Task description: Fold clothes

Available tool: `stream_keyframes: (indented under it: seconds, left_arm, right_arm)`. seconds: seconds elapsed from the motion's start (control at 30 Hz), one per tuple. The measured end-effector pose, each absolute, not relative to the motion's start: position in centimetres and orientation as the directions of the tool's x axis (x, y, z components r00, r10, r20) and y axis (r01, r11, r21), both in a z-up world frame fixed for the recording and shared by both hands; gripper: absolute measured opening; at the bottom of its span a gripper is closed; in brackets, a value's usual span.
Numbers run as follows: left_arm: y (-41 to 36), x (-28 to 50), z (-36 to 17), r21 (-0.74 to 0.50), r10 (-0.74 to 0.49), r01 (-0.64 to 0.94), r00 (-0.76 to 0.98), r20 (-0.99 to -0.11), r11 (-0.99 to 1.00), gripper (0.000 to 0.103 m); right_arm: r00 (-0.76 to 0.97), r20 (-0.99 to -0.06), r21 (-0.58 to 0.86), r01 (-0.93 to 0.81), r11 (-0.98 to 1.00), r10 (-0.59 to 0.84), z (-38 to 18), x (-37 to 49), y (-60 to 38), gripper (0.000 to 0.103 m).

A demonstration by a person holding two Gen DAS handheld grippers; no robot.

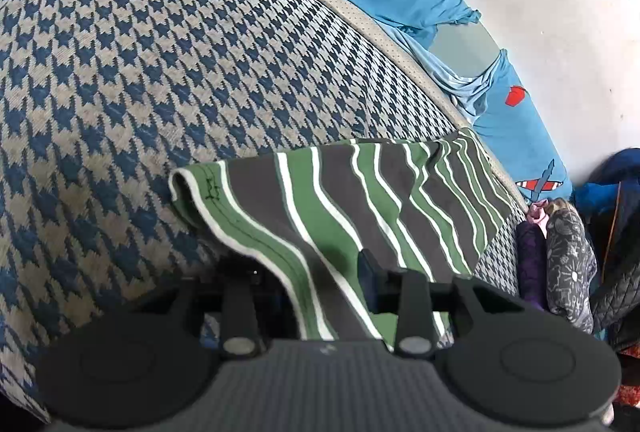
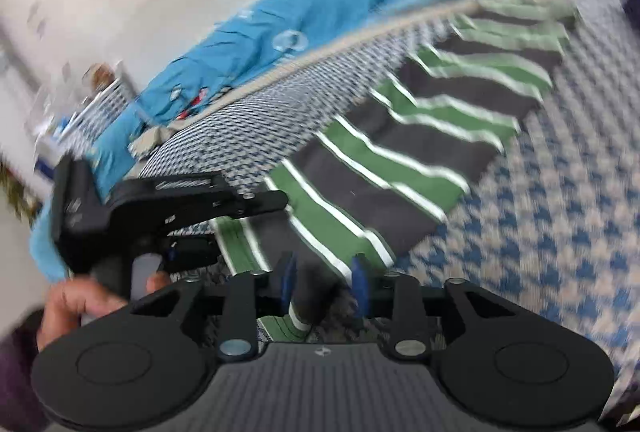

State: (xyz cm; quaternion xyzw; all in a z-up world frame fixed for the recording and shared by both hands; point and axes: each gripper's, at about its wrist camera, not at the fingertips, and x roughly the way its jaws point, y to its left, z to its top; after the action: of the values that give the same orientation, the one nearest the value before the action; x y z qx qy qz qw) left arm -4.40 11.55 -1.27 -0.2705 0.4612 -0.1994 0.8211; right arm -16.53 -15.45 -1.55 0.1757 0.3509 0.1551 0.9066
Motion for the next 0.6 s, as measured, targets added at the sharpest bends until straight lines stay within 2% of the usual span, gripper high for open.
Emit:
stream_keyframes:
  seconds: [0.1,0.2,0.43,0.6]
  left_arm:
    - [11.5,-4.5,-0.8,-0.625,-0.579,0.093,0.501,-0.643,0.775,0.031]
    - [11.5,-4.4,-0.7,-0.625,-0.582,0.096,0.495,-0.646,0.775,0.031]
    - [11.2,-4.1,-0.3,-0.626,-0.589,0.105,0.484,-0.646,0.773,0.031]
    - [10.9,-3.9,-0.2,-0.623,-0.594,0.115,0.474,-0.649,0.773,0.031]
  right_arm:
    - [0.714,-0.572,0.303,-0.274,0.913,0.404,-1.0,-17.4,-13.1,0.039]
    - [0.706,-0.584,0.19,-0.361,0.913,0.401,-1.3,-18.1,-10.7,0.04]
    - [0.7,-0.612,0.061,-0.424,0.904,0.369,-2.7,-18.3,-7.6,0.041]
    - [0.712,-0.618,-0.032,-0.446,0.895,0.333,-3.7,-18.2,-6.1,0.049]
